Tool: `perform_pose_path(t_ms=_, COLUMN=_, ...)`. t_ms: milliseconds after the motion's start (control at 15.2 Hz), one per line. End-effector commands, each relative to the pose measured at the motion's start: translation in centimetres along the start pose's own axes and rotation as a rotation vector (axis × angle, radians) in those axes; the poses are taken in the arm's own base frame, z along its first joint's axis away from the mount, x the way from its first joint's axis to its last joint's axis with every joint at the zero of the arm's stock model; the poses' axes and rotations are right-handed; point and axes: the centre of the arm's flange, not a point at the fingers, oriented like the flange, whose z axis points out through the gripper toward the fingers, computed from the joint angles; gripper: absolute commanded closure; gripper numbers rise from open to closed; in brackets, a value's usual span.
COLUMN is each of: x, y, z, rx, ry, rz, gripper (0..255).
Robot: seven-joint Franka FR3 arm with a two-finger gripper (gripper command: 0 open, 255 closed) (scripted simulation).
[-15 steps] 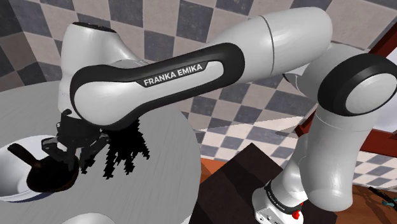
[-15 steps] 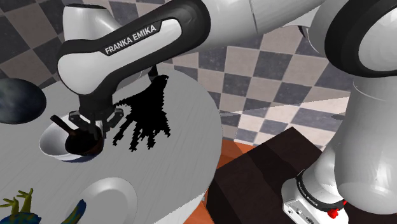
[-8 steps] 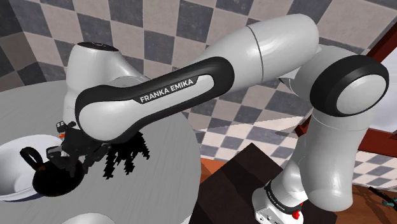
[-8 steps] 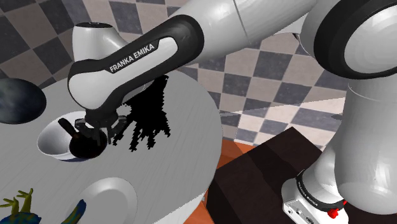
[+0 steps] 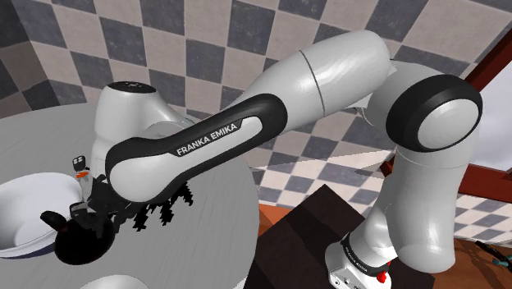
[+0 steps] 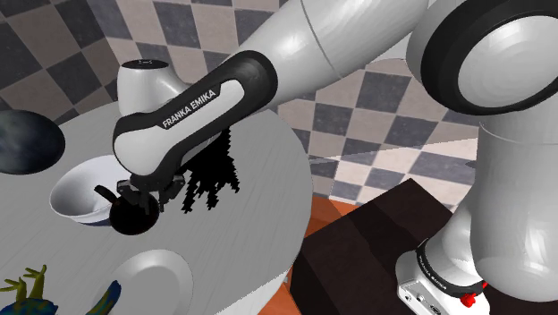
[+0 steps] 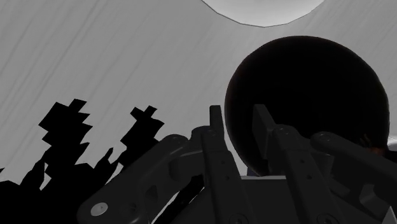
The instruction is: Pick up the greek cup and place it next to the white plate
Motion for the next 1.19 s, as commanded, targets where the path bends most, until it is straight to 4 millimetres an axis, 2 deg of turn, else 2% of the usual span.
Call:
perform_pose_path(t_ms=0, x=0.2, y=0.5, z=1.5, rx=-0.001, ry=-0.001, rz=0.002, gripper=255)
perform_pose_path(t_ms=528, x=0.2, y=0.5, z=1.5, rx=-0.001, ry=-0.001, rz=0.002, gripper=255)
perform_pose_path(t_ms=594, x=0.2, y=0.5, z=1.5, rx=-0.001, ry=-0.001, rz=0.002, gripper=0)
perform_pose_path(t_ms=924, x=0.2, y=0.5, z=1.5, rx=-0.001, ry=-0.001, rz=0.002, gripper=0)
perform_pose_path(t_ms=1122, x=0.2, y=0.5, z=-2.5, rx=-0.001, ry=-0.001, rz=0.002, gripper=0)
